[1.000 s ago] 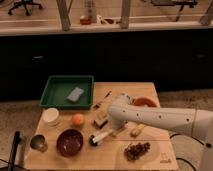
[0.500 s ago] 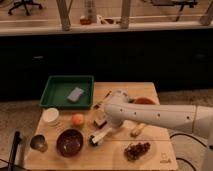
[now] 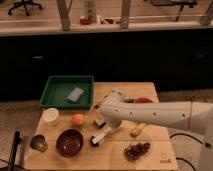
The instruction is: Wipe table surface with brush
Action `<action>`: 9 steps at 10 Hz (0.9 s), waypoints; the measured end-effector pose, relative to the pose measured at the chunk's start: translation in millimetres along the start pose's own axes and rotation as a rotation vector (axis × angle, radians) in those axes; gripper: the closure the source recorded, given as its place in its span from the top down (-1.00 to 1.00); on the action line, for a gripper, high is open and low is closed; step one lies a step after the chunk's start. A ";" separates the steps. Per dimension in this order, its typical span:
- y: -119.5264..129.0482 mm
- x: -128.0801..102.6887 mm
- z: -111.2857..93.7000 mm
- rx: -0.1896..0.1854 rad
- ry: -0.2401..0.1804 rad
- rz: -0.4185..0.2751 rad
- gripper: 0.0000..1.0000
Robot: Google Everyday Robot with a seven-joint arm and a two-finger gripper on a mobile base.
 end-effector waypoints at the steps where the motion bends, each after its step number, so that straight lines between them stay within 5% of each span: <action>1: -0.3 -1.4 -0.1 -0.004 0.015 -0.002 -1.00; 9: 29.6 1.1 -1.9 -0.036 -0.005 -0.010 -1.00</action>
